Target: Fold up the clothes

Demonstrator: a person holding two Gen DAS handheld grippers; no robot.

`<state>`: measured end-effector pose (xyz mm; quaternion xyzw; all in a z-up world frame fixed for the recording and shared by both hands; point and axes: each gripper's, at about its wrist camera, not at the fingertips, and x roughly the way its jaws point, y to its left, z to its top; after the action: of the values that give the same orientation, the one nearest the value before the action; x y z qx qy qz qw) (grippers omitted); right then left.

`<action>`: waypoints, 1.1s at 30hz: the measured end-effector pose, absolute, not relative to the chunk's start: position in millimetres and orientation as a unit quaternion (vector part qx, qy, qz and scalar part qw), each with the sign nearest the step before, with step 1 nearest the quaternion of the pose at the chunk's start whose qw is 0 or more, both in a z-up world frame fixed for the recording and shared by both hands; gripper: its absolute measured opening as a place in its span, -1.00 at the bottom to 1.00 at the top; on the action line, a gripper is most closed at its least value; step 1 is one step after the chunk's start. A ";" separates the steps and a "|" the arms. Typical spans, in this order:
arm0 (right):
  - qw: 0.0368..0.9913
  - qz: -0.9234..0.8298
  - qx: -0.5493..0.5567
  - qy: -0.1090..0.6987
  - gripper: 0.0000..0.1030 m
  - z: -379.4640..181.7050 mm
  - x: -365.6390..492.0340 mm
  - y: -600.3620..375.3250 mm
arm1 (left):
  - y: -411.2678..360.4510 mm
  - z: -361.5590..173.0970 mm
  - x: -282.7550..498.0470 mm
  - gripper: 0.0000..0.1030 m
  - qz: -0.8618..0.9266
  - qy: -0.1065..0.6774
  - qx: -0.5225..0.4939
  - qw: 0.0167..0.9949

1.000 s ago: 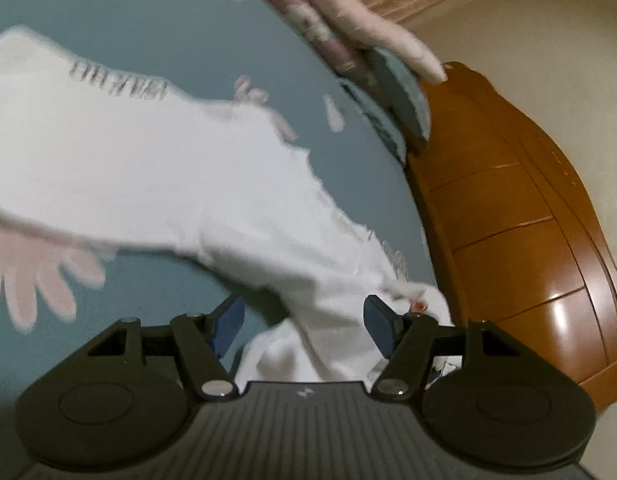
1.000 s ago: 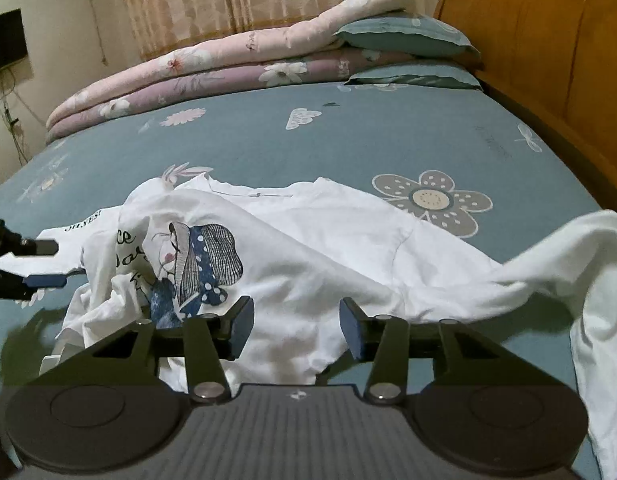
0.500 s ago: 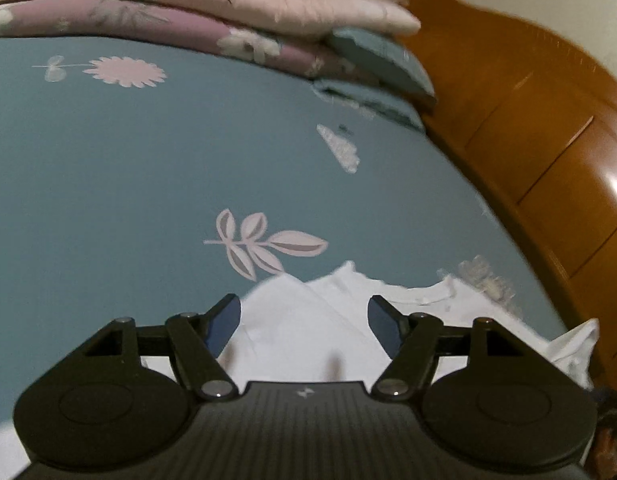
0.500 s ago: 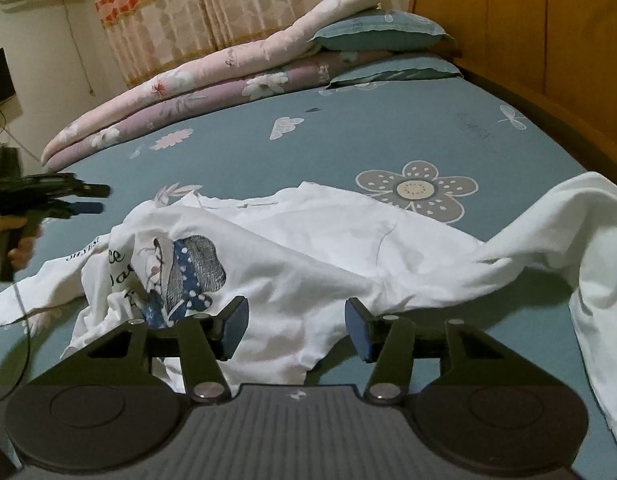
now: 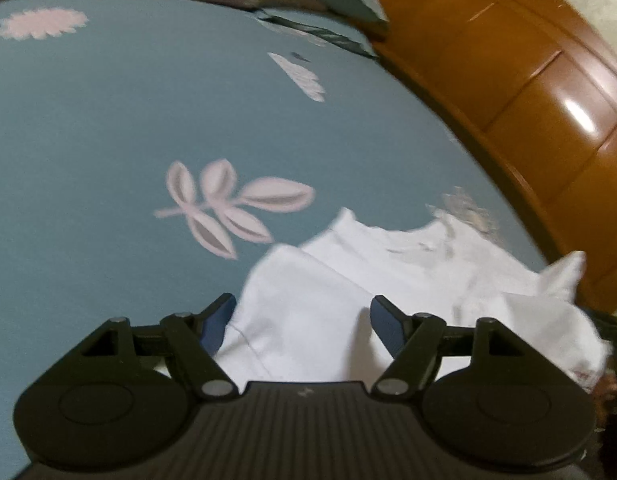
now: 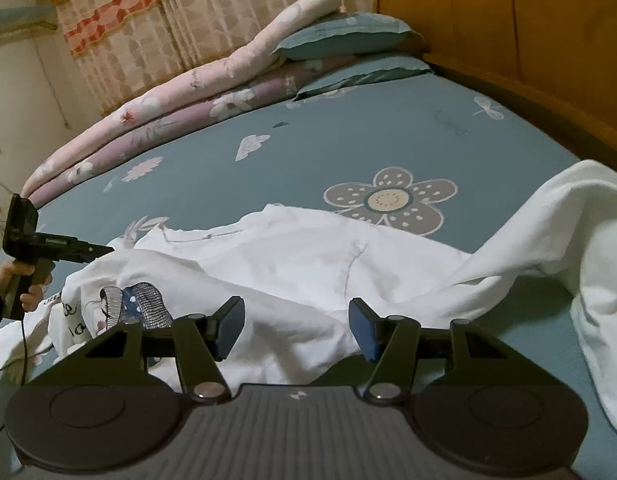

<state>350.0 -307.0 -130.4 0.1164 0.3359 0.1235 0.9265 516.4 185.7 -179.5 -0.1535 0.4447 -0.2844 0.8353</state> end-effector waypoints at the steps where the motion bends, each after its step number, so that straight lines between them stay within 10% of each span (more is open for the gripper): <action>1: 0.926 0.125 0.115 0.336 0.21 -130.7 350.2 -306.3 | 187.7 -180.6 513.8 0.41 -0.292 0.447 -0.164 0.829; 4: 0.926 0.128 0.110 0.337 0.21 -131.6 349.7 -304.7 | 192.9 -184.3 504.8 0.38 -0.295 0.451 -0.190 0.821; 8: 0.926 0.125 0.119 0.336 0.21 -132.7 349.5 -305.0 | 181.6 -177.1 499.5 -0.71 -0.228 0.460 -0.145 0.846; 10: 0.927 0.123 0.119 0.335 0.21 -131.5 348.4 -304.6 | 175.5 -171.4 495.6 -0.89 -0.198 0.462 -0.116 0.857; 33: 0.925 0.157 0.074 0.339 0.21 -112.3 389.5 -295.7 | 214.2 -128.9 479.9 -0.70 -0.079 0.446 -0.031 0.891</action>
<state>389.5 -295.7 -112.3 0.0740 0.3392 0.1566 0.9246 479.9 214.2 -128.9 -0.0314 0.4464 -0.0788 0.8908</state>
